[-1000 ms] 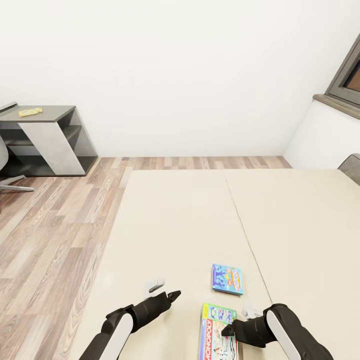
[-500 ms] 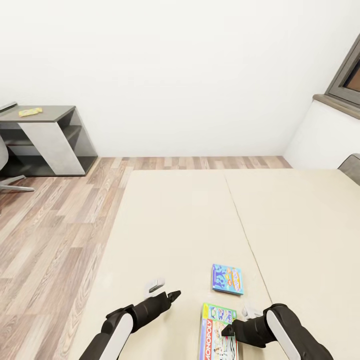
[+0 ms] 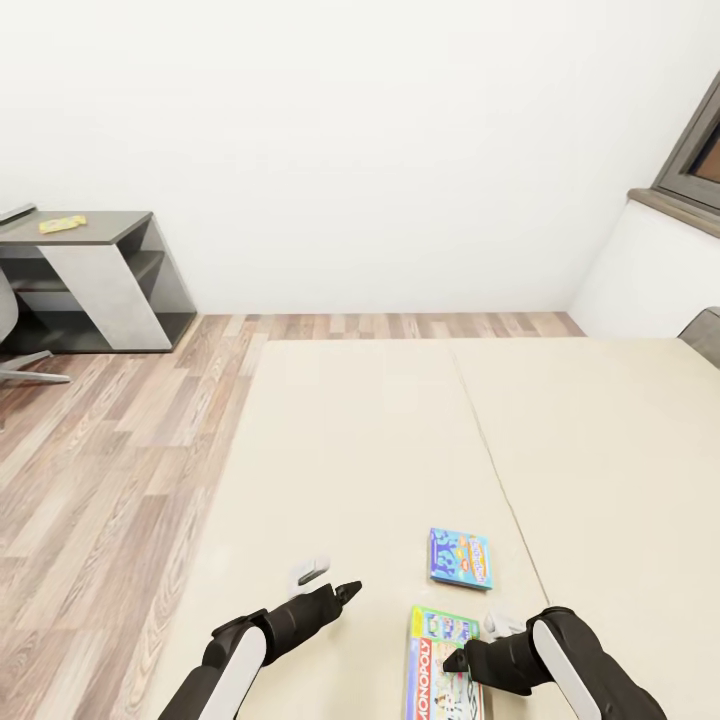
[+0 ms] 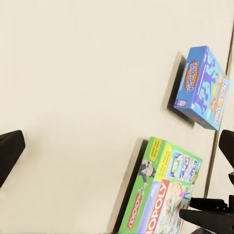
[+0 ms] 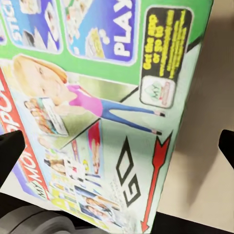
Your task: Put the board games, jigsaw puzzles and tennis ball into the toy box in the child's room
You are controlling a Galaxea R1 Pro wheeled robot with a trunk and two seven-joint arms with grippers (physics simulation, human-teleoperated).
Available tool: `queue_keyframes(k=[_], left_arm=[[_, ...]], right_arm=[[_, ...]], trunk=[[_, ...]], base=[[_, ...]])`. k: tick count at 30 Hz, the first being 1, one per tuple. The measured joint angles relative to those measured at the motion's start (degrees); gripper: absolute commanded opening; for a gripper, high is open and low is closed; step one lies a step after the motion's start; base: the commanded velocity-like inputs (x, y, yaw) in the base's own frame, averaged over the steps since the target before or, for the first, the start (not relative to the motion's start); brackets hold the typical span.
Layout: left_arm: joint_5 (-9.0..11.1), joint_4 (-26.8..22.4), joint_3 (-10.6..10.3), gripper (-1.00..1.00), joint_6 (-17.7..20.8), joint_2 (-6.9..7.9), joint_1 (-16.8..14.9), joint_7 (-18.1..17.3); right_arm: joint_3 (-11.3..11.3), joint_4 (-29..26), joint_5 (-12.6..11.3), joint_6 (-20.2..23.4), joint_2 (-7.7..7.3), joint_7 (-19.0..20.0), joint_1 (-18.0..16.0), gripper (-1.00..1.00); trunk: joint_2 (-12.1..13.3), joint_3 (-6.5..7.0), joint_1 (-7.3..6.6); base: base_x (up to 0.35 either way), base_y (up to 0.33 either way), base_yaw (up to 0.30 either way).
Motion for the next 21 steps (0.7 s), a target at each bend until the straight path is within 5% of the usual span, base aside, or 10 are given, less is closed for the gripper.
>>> queue_keyframes(k=[21], left_arm=[[-0.1,0.0,0.0,1.0,-0.2,0.0,0.0,0.1]], right_arm=[[0.0,0.0,0.0,0.0,0.0,0.0,0.0,1.0]], trunk=[[0.0,0.0,0.0]], base=[[0.0,0.207,0.0]])
